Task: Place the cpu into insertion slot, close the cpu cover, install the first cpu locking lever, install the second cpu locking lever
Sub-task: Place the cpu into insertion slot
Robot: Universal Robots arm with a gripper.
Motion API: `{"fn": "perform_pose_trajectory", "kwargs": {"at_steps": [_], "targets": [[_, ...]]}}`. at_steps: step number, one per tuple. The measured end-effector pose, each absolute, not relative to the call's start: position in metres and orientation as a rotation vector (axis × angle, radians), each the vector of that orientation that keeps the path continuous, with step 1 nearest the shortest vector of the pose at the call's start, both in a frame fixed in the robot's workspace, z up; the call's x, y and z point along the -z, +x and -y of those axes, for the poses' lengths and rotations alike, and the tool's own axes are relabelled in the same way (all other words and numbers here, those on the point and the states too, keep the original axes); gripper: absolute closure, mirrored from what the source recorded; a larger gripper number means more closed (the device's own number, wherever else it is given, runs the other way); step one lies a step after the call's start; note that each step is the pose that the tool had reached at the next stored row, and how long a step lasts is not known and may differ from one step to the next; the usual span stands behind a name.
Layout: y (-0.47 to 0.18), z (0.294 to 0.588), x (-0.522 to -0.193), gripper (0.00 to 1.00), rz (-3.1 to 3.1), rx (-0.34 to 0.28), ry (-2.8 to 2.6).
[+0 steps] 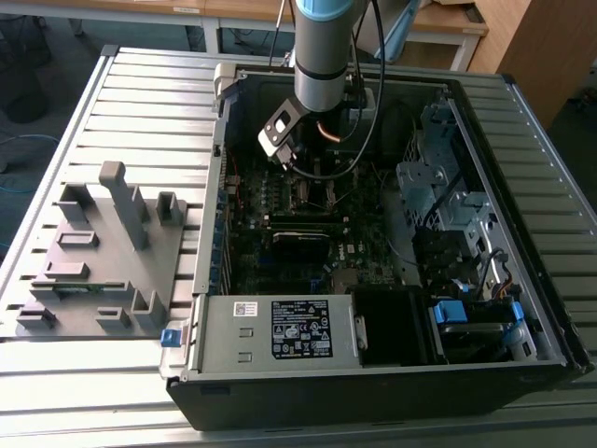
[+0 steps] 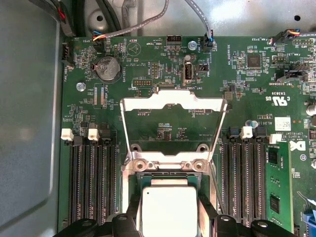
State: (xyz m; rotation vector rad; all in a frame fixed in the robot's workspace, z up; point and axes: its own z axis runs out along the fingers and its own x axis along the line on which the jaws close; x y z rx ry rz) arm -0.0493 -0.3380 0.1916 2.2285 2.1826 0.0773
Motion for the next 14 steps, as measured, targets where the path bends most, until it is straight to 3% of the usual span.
{"fn": "perform_pose_trajectory", "kwargs": {"at_steps": [7,8,14], "targets": [[-0.0492,0.3379,-0.1912,0.45,-2.183,-0.079,2.228],[-0.0492,0.3379,-0.1913,0.38,-2.183,-0.078,2.229],[-0.0493,0.338,-0.1931,0.38,-2.183,-0.077,2.228]]}}
